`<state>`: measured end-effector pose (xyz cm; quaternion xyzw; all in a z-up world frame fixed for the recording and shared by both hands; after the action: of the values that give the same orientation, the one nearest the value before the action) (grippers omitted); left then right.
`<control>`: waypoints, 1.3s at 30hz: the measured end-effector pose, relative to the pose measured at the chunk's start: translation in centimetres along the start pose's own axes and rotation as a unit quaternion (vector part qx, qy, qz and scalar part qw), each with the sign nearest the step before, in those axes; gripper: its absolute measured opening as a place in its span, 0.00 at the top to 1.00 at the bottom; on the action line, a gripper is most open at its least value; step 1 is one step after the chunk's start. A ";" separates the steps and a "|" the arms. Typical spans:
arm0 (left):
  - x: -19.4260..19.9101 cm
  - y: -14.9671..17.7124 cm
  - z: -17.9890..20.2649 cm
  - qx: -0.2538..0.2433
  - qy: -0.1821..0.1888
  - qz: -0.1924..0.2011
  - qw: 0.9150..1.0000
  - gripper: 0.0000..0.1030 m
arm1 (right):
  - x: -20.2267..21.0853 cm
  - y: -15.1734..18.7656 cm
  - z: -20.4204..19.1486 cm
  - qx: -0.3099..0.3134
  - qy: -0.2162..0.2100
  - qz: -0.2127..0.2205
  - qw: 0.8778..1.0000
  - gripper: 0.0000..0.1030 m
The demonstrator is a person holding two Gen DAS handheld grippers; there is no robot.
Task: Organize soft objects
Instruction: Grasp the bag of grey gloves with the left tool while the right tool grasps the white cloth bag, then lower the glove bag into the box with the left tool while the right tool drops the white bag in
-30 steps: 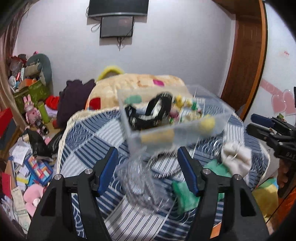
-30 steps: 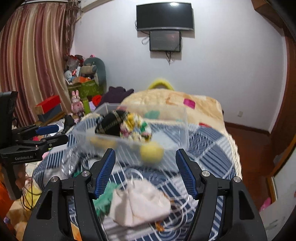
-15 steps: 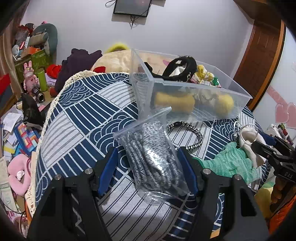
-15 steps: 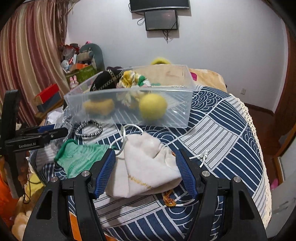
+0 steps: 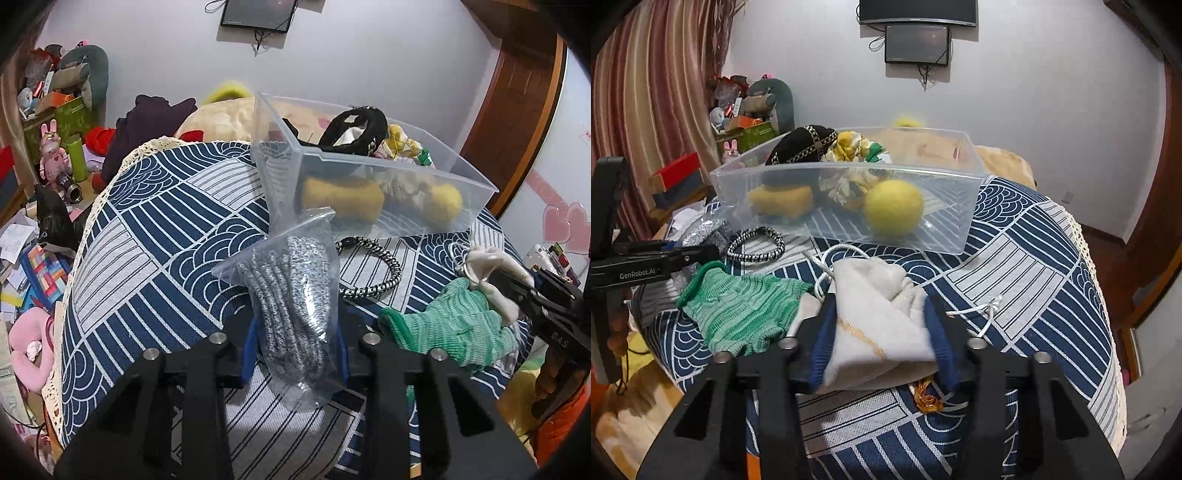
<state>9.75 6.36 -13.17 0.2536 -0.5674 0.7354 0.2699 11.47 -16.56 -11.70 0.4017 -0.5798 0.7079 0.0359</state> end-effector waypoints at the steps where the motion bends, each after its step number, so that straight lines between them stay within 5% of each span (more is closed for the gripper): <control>1: 0.2 0.0 0.0 0.000 -0.002 0.002 1.000 0.70 | 0.1 -0.1 0.1 -0.002 0.000 0.001 1.000 0.75; 7: 2.1 -0.5 0.4 -0.010 -0.005 0.021 1.000 0.71 | 0.4 -0.5 0.6 -0.019 -0.012 0.008 1.000 0.87; 22: 6.6 -4.7 2.9 -0.046 0.002 0.098 0.994 0.71 | 4.9 -5.1 1.5 -0.031 0.001 0.089 0.996 0.87; 39: 4.2 -9.4 5.5 -0.065 0.025 0.112 0.991 0.71 | 4.8 -10.9 1.7 -0.026 0.018 0.149 0.988 0.87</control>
<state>13.50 3.50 -2.50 0.1519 -0.6325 0.7283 0.2155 14.82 -16.44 -0.12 0.2969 -0.6506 0.6973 -0.0492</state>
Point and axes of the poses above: each gripper's, at about its wrist camera, not at the fingertips, and x roughly against the way its jaws point, z to its right, y to its underside, the point moved 4 cm from there along -x, roughly the way its jaws point
